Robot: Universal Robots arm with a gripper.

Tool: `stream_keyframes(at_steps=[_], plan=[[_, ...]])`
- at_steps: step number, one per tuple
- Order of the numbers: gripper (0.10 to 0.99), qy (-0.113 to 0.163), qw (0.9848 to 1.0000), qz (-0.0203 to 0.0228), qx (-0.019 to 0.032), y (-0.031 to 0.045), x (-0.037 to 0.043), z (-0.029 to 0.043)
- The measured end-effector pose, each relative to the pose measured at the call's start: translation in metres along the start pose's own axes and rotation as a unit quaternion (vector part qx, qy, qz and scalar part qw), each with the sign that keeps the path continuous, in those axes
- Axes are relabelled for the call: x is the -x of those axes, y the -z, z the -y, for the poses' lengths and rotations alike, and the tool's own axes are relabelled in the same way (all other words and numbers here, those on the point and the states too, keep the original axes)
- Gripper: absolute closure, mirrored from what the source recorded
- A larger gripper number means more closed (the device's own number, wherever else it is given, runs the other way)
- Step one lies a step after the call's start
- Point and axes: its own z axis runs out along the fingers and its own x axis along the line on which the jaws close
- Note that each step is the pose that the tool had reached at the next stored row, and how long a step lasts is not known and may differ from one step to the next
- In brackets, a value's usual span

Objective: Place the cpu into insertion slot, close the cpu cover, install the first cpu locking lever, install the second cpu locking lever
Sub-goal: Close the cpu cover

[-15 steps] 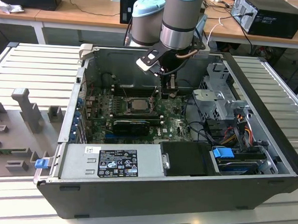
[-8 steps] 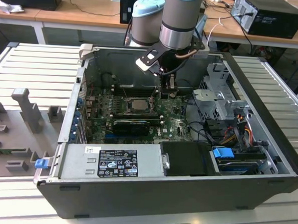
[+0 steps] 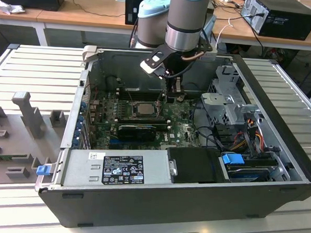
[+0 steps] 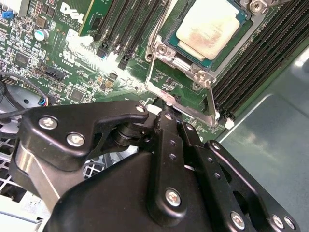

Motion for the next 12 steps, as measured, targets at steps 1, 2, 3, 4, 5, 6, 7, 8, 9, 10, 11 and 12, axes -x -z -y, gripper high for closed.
stream_keyframes(at_steps=[1,2,3,4,5,6,7,8,9,10,11,12], plan=[[0.98,0.0,1.0,0.0,0.0,0.0,0.0,0.0003],[0.98,0.0,1.0,0.0,0.0,0.0,0.0,0.0006],[0.98,0.0,1.0,0.0,0.0,0.0,0.0,0.0009],[0.98,0.0,1.0,0.0,0.0,0.0,0.0,0.0012],[0.98,0.0,1.0,0.0,0.0,0.0,0.0,0.0014],[0.98,0.0,1.0,0.0,0.0,0.0,-0.0001,0.0018],[0.98,0.0,1.0,0.0,0.0,0.0,-0.0001,0.0023],[0.98,0.0,1.0,0.0,0.0,0.0,-0.0001,0.0026],[0.98,0.0,1.0,0.0,0.0,0.0,-0.0001,0.003],[0.98,0.0,1.0,0.0,0.0,0.0,-0.0001,0.0032],[0.98,0.0,1.0,0.0,0.0,0.0001,-0.0001,0.0035],[0.98,0.0,1.0,0.0,0.0,0.0,-0.0001,0.0038]])
